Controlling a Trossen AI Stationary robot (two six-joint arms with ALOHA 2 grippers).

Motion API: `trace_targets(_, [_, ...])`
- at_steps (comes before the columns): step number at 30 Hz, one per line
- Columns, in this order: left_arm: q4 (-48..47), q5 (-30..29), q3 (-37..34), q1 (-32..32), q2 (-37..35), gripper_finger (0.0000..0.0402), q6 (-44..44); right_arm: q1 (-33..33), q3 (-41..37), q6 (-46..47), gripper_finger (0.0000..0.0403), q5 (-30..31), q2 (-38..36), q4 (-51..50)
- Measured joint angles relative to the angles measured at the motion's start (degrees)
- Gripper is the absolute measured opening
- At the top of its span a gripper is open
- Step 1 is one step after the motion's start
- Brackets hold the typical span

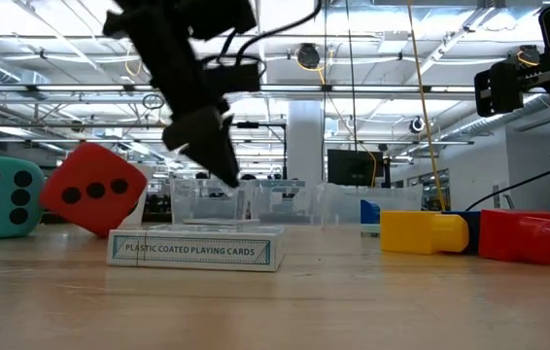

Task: Pick & Place Toys
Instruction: Put the brown deck of cards into the left transparent bin

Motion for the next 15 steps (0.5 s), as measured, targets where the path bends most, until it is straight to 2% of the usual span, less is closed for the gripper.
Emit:
trace_targets(3, [-2.7,2.9,2.0,0.2,0.1,0.0262,2.3,0.0,0.0,0.0,0.0314,0.0,0.1,0.0])
trace_targets(7, [-2.4,9.5,2.8,4.1,0.1,0.0262,-17.0,0.0,0.0,0.0,0.0314,0.0,0.1,0.0])
trace_targets(10, [-5.5,10.3,2.8,7.0,0.1,0.0263,-31.1,0.0,0.0,0.0,0.0315,0.0,0.1,0.0])
trace_targets(15, [-7.9,9.9,2.2,8.3,0.1,0.0277,-37.4,0.0,0.0,0.0,0.0314,0.0,0.1,0.0])
